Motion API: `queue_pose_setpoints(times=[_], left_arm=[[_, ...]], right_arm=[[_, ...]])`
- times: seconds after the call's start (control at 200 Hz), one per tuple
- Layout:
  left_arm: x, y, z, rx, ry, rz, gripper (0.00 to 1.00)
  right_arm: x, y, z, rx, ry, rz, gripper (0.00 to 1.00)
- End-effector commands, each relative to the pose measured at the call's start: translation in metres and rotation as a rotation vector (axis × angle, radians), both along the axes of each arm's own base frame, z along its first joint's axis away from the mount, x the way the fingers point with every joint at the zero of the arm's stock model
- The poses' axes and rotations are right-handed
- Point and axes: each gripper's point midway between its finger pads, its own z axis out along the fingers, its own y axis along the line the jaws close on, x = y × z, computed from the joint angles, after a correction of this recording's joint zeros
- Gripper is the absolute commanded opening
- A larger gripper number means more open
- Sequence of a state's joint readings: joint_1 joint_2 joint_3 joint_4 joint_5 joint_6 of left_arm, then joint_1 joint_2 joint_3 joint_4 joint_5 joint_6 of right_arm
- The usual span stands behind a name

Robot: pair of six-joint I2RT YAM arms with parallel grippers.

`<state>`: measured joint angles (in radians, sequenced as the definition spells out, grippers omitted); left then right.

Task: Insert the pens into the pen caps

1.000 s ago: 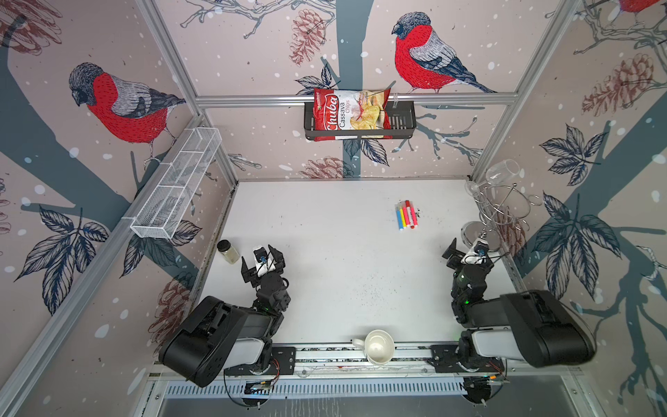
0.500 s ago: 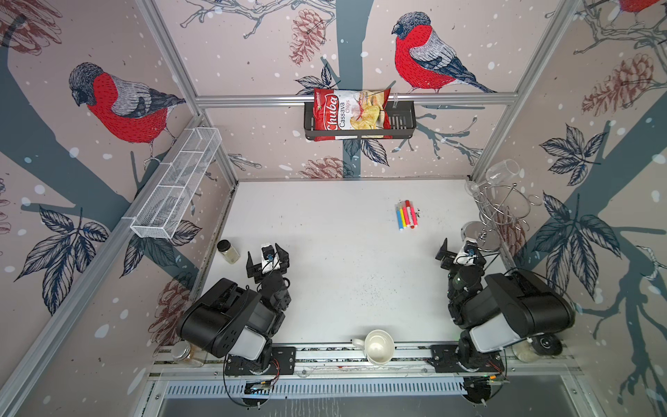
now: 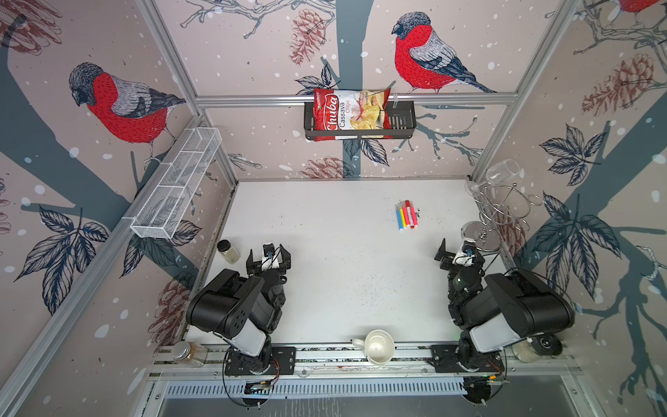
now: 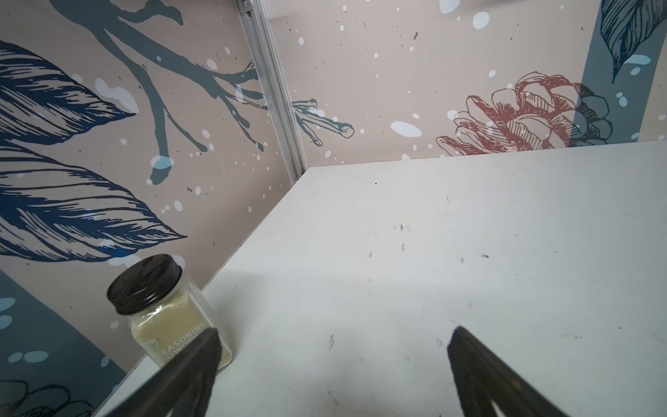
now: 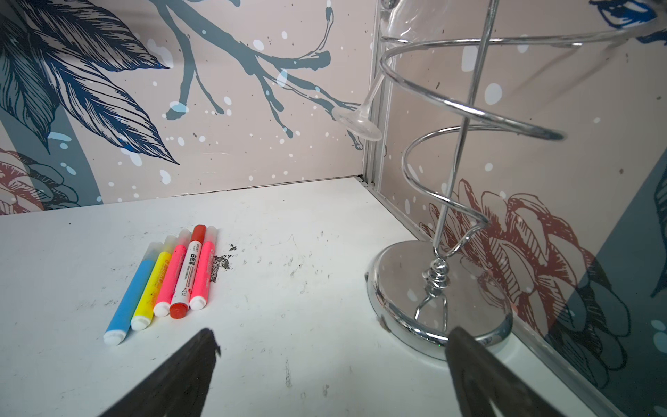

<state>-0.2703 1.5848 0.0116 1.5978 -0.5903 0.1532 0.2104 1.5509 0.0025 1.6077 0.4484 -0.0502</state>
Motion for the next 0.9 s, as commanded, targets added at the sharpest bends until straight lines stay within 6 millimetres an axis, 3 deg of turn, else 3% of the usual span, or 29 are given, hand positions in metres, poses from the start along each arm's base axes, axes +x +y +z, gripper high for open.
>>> queue_pose_setpoints(times=[0.0,0.125,0.305,0.405,0.445,0.895], left_arm=[[0.000,-0.002,0.043,-0.058,-0.195,-0.018,0.98],[0.010,-0.014,0.036,-0.043,-0.167,-0.119,0.97],[0.028,-0.012,0.028,-0.069,-0.115,-0.138,0.96],[0.061,-0.011,0.012,-0.130,0.012,-0.196,0.96],[0.067,-0.002,0.007,-0.178,0.039,-0.191,0.96],[0.061,-0.008,0.011,-0.178,0.010,-0.258,0.97]], right_arm=[[0.000,0.002,0.027,0.020,-0.113,0.020,0.99],[0.023,0.006,0.015,0.040,-0.023,0.085,0.99],[0.057,-0.006,-0.004,0.124,0.109,0.112,1.00],[0.058,-0.008,-0.006,0.134,0.114,0.108,0.99],[0.058,-0.008,-0.005,0.134,0.112,0.109,1.00],[0.052,-0.021,-0.003,0.140,0.087,0.004,0.99]])
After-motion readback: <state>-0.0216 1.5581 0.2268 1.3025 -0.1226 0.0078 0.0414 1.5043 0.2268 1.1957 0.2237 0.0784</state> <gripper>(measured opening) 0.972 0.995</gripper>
